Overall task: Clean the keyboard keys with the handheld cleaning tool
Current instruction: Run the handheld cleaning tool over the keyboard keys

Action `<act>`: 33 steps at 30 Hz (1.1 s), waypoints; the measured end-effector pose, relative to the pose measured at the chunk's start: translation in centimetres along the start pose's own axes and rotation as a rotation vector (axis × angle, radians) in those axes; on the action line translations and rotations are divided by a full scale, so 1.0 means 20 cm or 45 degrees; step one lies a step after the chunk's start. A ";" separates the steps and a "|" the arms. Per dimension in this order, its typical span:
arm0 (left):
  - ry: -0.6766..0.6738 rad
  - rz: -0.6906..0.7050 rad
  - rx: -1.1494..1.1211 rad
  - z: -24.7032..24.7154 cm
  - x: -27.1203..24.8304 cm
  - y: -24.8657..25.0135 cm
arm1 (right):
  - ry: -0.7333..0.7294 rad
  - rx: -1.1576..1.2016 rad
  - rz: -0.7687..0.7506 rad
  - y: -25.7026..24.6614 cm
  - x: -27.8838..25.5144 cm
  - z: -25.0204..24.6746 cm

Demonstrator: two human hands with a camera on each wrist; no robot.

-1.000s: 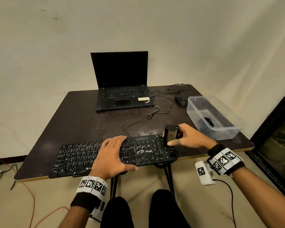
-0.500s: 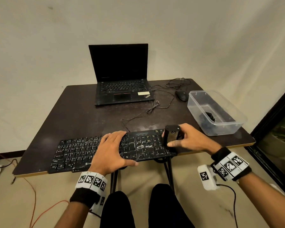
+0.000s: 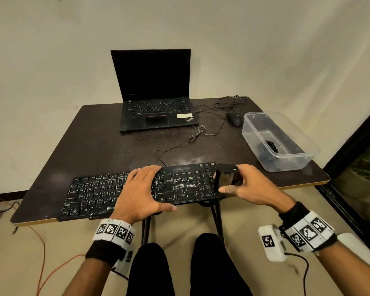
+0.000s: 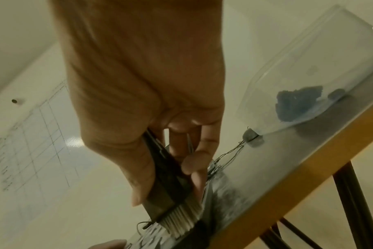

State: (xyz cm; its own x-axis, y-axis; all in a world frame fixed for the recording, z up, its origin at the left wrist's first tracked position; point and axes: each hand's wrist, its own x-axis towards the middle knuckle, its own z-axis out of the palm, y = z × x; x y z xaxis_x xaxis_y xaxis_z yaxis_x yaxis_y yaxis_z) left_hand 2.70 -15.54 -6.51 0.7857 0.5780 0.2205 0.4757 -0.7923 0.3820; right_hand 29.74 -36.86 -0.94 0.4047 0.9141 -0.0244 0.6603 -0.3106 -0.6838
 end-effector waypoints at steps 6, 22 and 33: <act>-0.003 0.008 0.001 0.00 0.00 0.00 | -0.031 -0.005 -0.021 -0.05 -0.02 0.02; -0.008 0.015 0.015 0.00 0.00 0.00 | 0.395 0.081 -0.086 -0.06 -0.25 0.25; -0.003 0.011 0.004 0.00 0.00 0.00 | 0.440 0.123 -0.009 -0.12 -0.18 0.29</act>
State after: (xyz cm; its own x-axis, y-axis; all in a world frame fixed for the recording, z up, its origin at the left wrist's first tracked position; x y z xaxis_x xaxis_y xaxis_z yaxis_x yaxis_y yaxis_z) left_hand 2.63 -15.62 -6.51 0.7908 0.5706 0.2216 0.4702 -0.7980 0.3769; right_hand 22.98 -37.95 -3.37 0.6013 0.7690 0.2170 0.6074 -0.2635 -0.7494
